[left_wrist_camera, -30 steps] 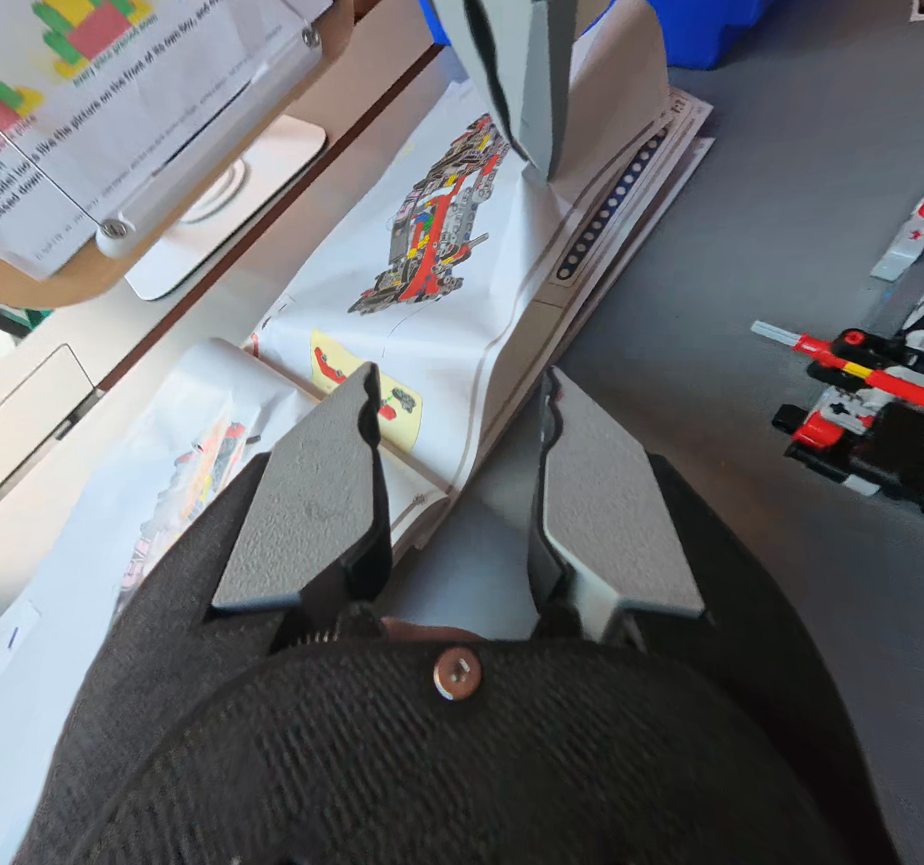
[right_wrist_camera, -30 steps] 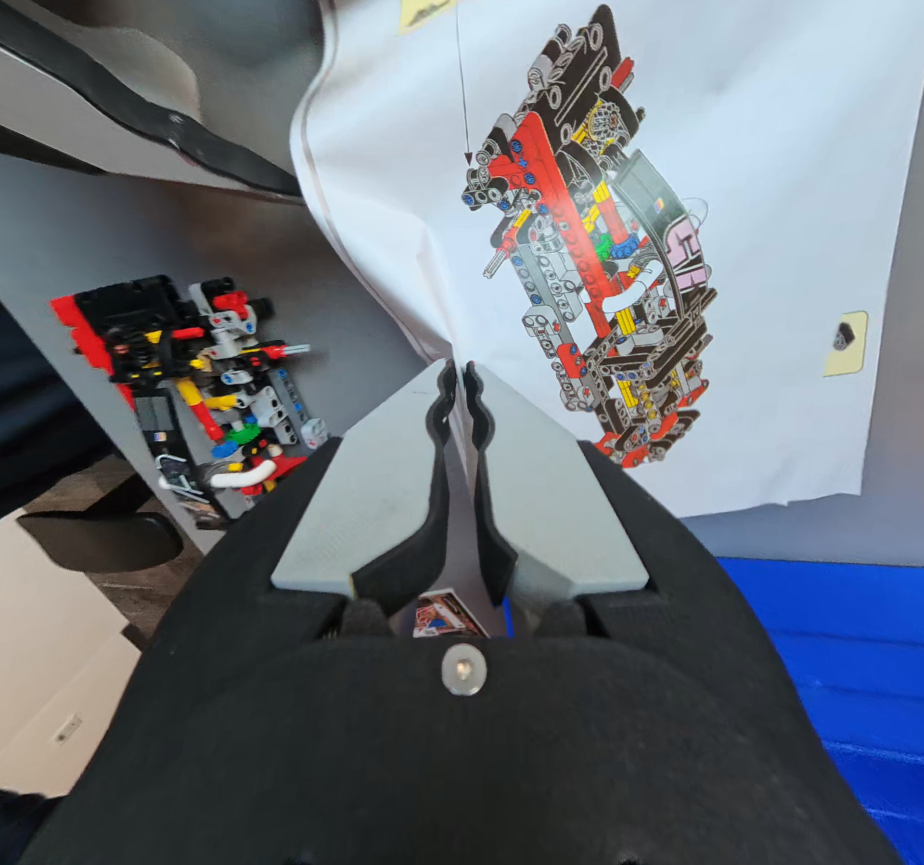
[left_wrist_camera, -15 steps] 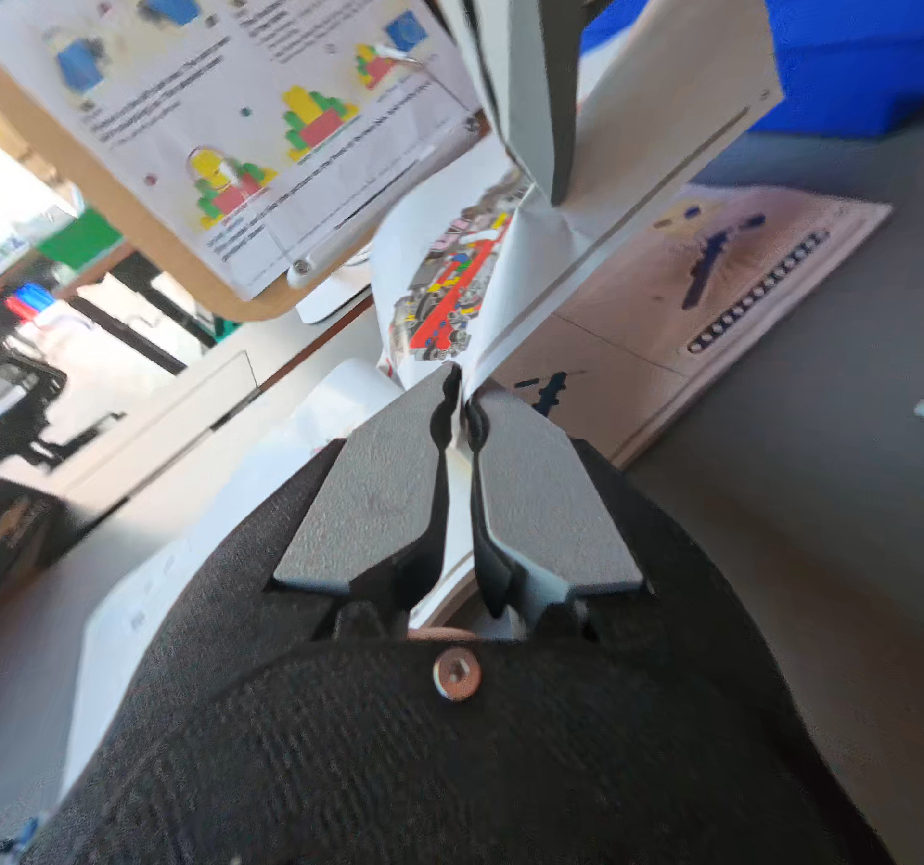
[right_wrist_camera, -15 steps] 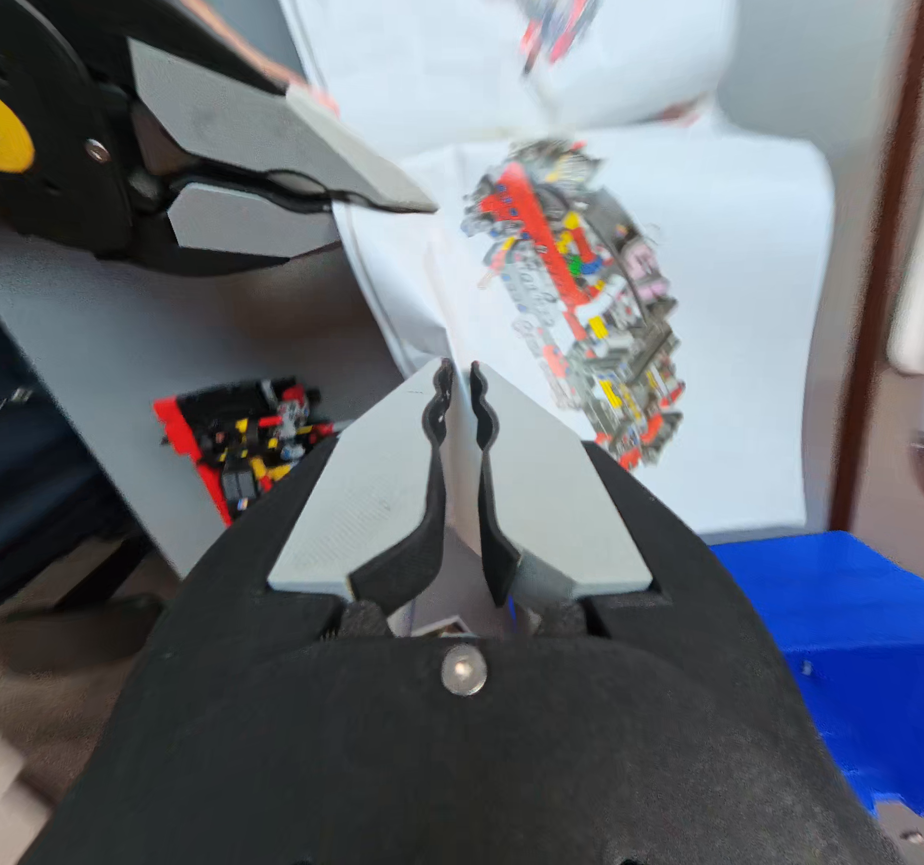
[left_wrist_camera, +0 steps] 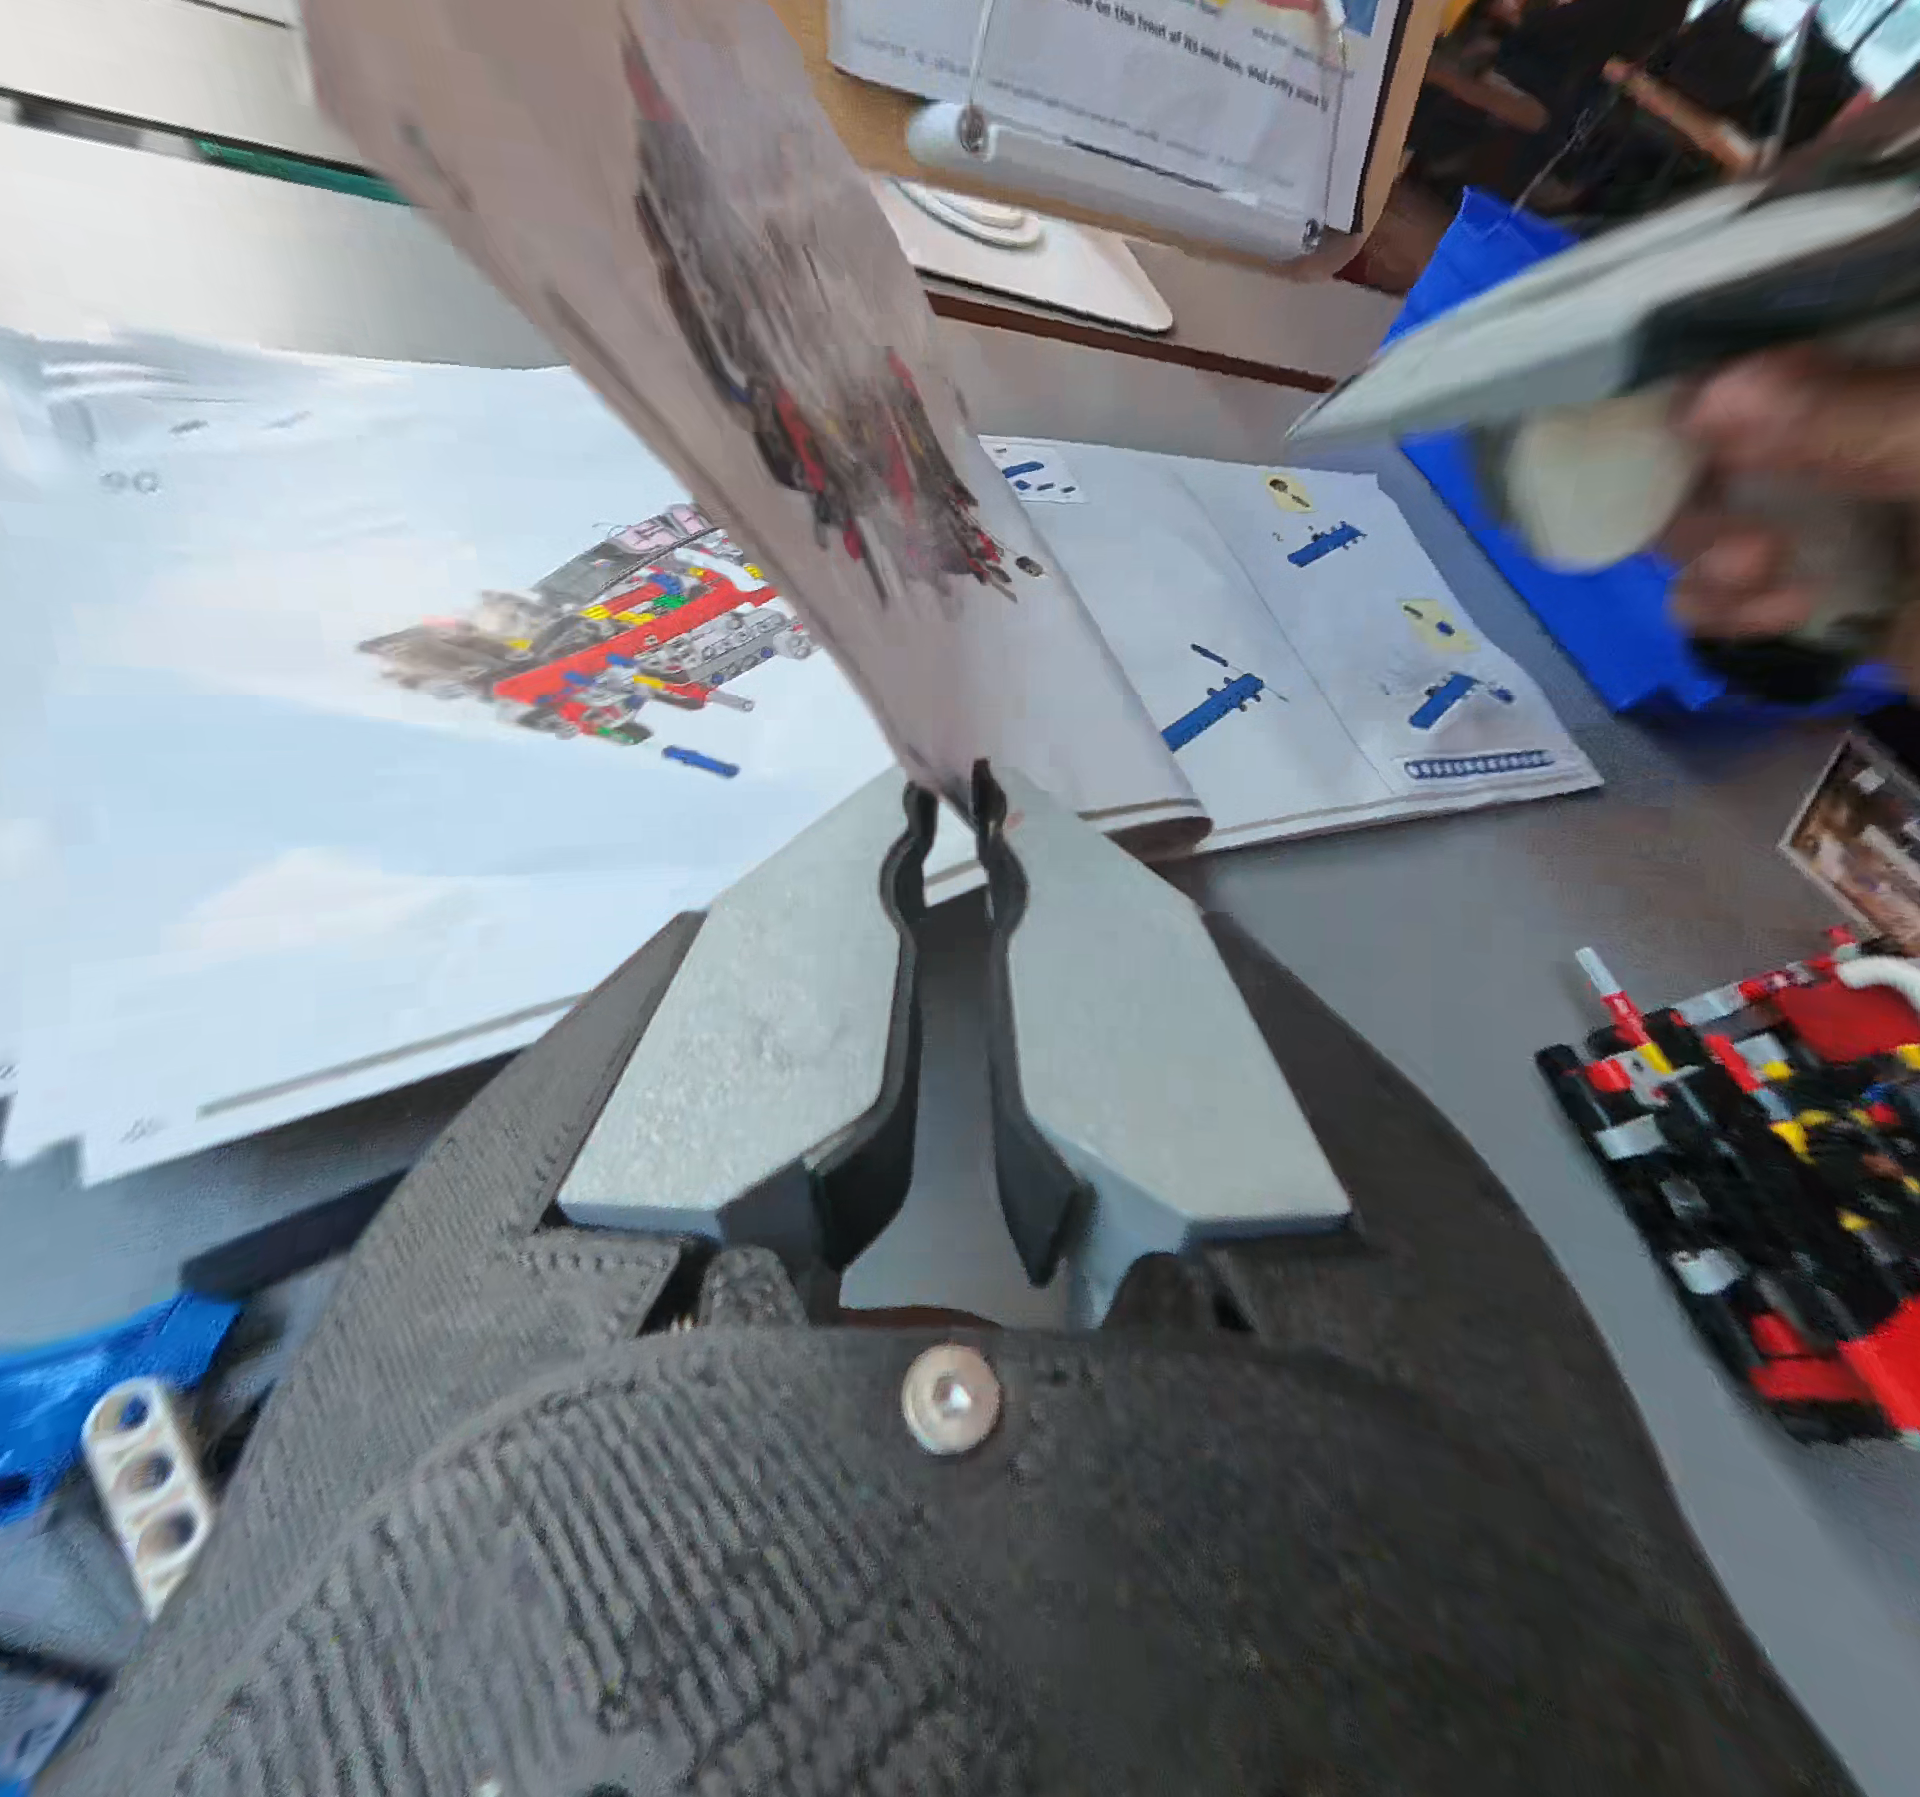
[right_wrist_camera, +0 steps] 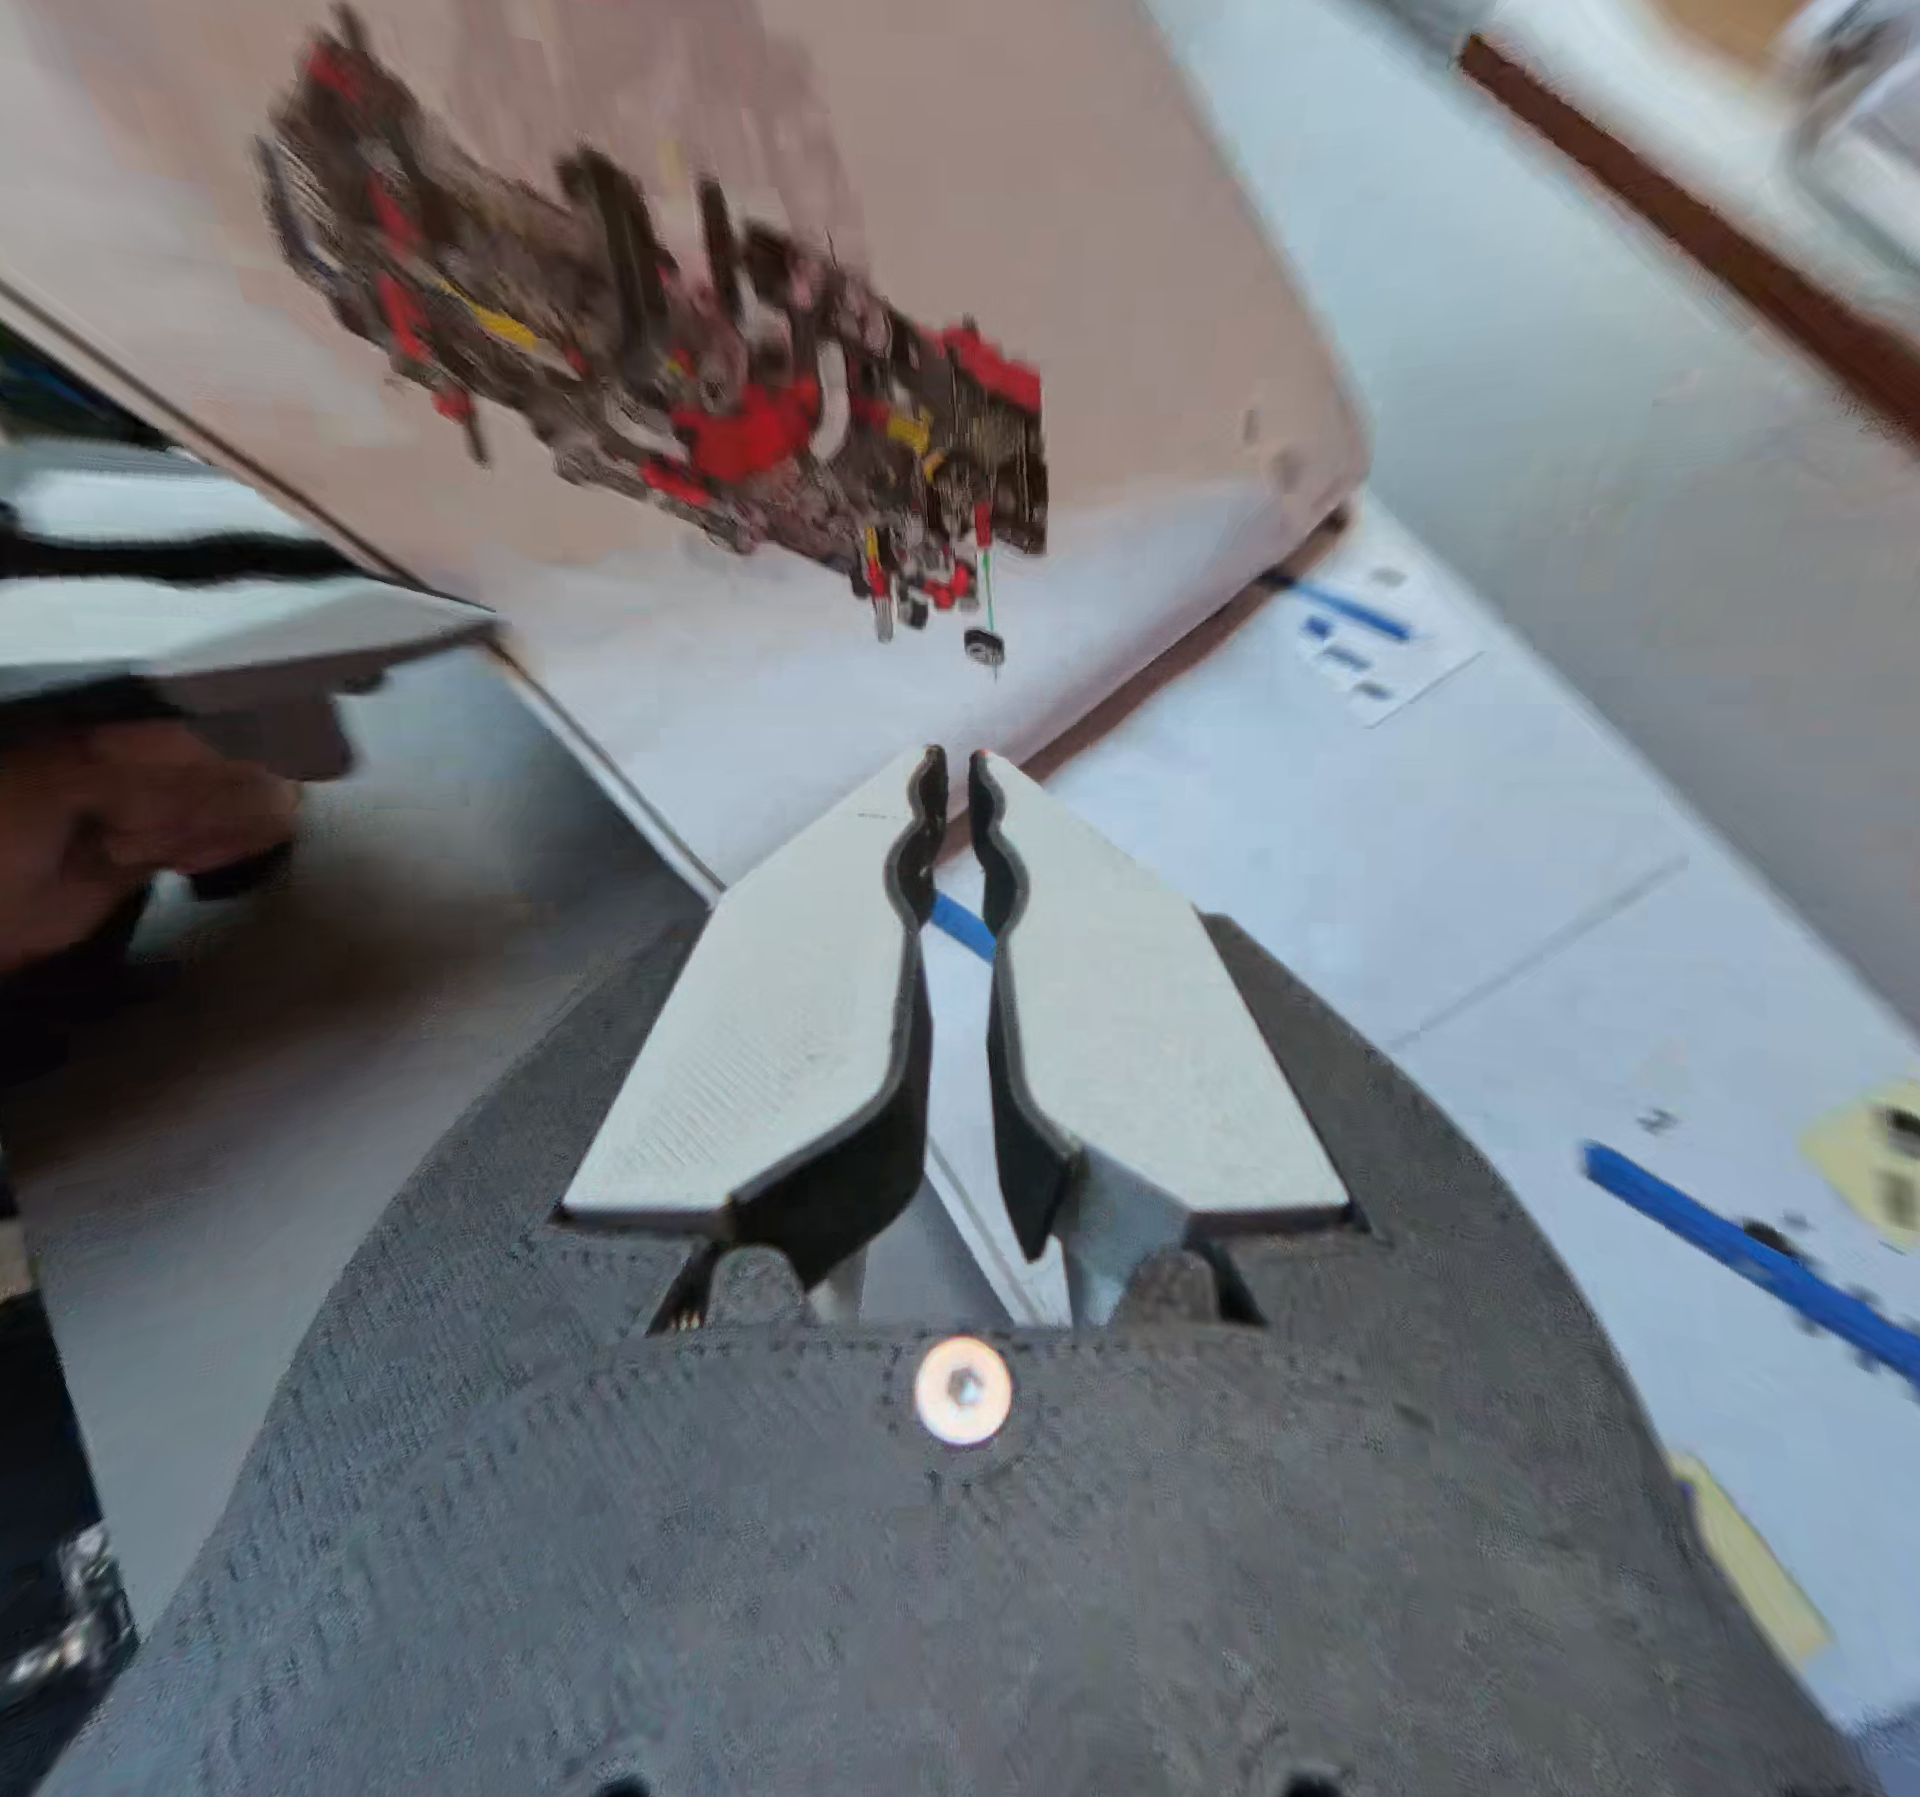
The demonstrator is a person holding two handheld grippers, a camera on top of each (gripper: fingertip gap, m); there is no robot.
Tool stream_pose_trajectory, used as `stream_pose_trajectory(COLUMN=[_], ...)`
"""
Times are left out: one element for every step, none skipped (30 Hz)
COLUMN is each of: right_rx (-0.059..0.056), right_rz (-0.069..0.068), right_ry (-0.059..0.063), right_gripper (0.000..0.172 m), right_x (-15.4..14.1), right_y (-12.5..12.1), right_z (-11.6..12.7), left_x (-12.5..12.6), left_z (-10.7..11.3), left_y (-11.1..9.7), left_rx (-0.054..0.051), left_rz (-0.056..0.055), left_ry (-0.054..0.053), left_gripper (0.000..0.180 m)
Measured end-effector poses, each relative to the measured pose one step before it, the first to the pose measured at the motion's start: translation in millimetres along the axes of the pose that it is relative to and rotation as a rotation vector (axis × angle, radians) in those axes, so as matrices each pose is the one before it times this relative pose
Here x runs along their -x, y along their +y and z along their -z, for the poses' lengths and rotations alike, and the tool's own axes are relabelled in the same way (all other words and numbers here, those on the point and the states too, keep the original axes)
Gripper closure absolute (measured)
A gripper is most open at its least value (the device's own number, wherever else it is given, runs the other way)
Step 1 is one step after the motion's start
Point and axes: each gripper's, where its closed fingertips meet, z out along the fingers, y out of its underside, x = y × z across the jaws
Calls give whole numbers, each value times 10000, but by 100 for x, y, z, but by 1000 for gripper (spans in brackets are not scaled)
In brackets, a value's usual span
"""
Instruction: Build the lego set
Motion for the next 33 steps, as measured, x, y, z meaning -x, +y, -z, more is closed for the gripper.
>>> stream_pose_trajectory(right_rx=[990, 765, 387, -88, -361, -297, -8, 314, 451, 380, 200, 43, -28, -15, 52, 87, 63, -3, -59, 1, 87, 51, -32, -87, -134, -154, -157, -172, -211, -309, -450, -579, -676], right_rz=[-166, 0, 125, 157, 156, 186, 262, 327, 300, 208, 125, 149, 189, 160, 114, 60, 39, 60, 59, 11, -39, -34, 35, 70, 64, 49, 24, 11, 21, 45, 62, 62, 36], right_ry=[-39, 182, 73, 43, -194, -348, -110, 188, 263, 156, 40, -6, -32, -107, -184, -147, -26, 29, -22, -80, -92, -45, 10, 47, 33, -37, -71, -49, 4, 72, 125, 118, 89], right_gripper=[171, 171, 172, 172, 172, 171, 171, 171, 171, 171, 171, 171, 171, 169, 169, 168, 169, 170, 169, 167, 165, 165, 167, 169, 168, 166, 163, 160, 156, 153, 151, 149, 148], right_x=[-182, -373, -3, 178, 627, 929, 542, -26, -240, -144, 20, 138, 238, 390, 484, 406, 165, 54, 78, 110, 98, 50, 47, 63, 111, 245, 319, 348, 338, 345, 354, 461, 586], right_y=[1346, 740, -17, -862, -1270, -1090, -567, -16, 282, 296, 65, -150, -238, -195, -104, -77, -102, -146, -170, -36, 59, -14, -130, -179, -194, -170, -92, 0, 110, 167, 205, 214, 203], right_z=[-2648, -2142, -1421, -470, 22, 87, -60, -262, -416, -510, -512, -457, -404, -372, -321, -199, -50, 73, 94, 48, 47, 144, 286, 400, 489, 647, 844, 1099, 1368, 1646, 1880, 2088, 2196], left_x=[404, 468, 590, 634, 671, 751, 684, 244, -200, -422, -560, -522, -396, -372, -473, -512, -345, -148, 34, 316, 331, 66, 8, 130, 248, 288, 306, 197, 45, 20, 85, 121, 49], left_z=[962, 1049, 1136, 1176, 1171, 1141, 1036, 849, 577, 320, 205, 218, 275, 253, 157, 64, 16, 27, -30, -148, -236, -234, -186, -133, -130, -148, -144, -119, -74, -42, -1, -9, -69], left_y=[-347, -410, -502, -565, -613, -657, -733, -628, -278, -1, -22, -345, -670, -648, -372, -29, 166, 157, 198, 369, 505, 520, 419, 283, 271, 361, 346, 292, 268, 167, 60, -3, 49], left_rx=[-225, -238, -276, -259, -227, -238, -331, -311, -91, 84, 123, -13, -199, -178, -49, 116, 182, 99, 51, 106, 166, 214, 171, 84, 68, 124, 114, 90, 102, 94, 37, -1, 22], left_rz=[285, 66, -58, -100, -154, -230, -231, -186, -166, -151, -194, -320, -416, -383, -263, -90, 64, 105, 18, -34, 34, 143, 157, 78, -13, -31, 16, 61, 71, 53, 7, -18, -25], left_ry=[-95, -159, -240, -233, -212, -264, -270, -37, 177, 220, 200, 71, -57, -54, 93, 229, 220, 159, 66, -97, -85, 78, 121, 27, -59, -81, -90, -28, 60, 58, 1, -35, -11], left_gripper=[173, 172, 171, 169, 164, 160, 159, 159, 159, 159, 158, 158, 158, 159, 160, 160, 159, 157, 157, 157, 156, 154, 152, 151, 151, 151, 151, 150, 149, 148, 147, 145, 143])
